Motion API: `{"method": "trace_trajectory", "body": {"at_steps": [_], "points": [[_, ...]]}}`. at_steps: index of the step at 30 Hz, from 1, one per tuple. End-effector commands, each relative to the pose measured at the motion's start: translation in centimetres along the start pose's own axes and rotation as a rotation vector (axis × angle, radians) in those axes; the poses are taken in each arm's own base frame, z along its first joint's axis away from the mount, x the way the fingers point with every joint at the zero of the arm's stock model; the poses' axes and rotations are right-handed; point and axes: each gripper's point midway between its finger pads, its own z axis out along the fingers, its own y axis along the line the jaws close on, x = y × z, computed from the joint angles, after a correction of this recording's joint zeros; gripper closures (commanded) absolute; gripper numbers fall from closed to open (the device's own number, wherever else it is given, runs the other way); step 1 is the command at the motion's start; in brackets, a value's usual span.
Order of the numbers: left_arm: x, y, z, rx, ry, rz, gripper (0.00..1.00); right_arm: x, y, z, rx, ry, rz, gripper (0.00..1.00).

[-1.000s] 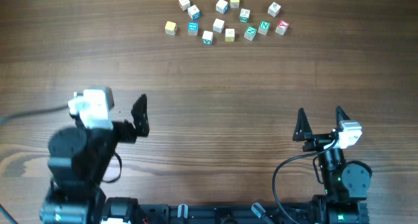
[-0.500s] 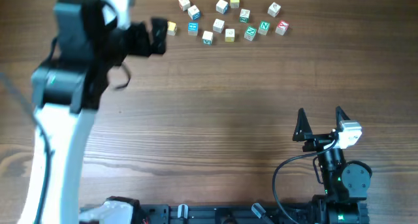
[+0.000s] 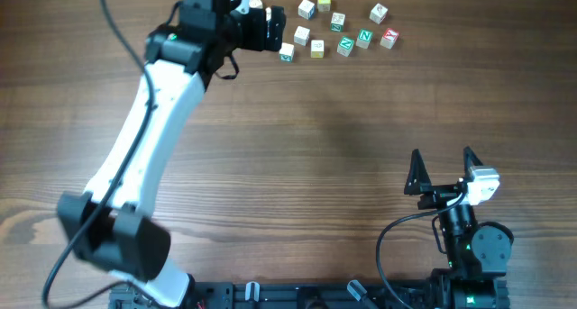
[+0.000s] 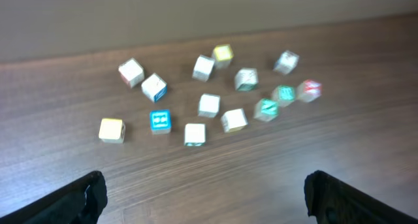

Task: Form a circle
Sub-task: 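Reach the left gripper forward over the blue-faced block in the cluster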

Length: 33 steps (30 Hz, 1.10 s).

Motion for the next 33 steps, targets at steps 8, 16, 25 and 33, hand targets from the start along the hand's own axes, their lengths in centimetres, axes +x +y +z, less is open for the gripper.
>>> {"method": "trace_trajectory", "body": {"at_steps": [8, 16, 25, 33], "points": [[4.8, 2.9, 13.8, -0.053, 0.056, -0.054, 0.02, -0.3, -0.4, -0.1, 0.021, -0.015, 0.005, 0.00], [5.6, 5.1, 18.3, -0.133, -0.019, -0.100, 0.00, -0.3, -0.4, -0.1, 0.021, -0.015, 0.006, 0.00], [8.4, 6.4, 21.7, -0.148, 0.002, -0.106, 0.13, -0.3, -0.4, -0.1, 0.021, -0.015, 0.006, 0.00], [8.7, 6.6, 21.9, -0.150, 0.004, -0.107, 0.23, -0.3, -0.4, -0.1, 0.021, -0.015, 0.005, 0.00]]}}
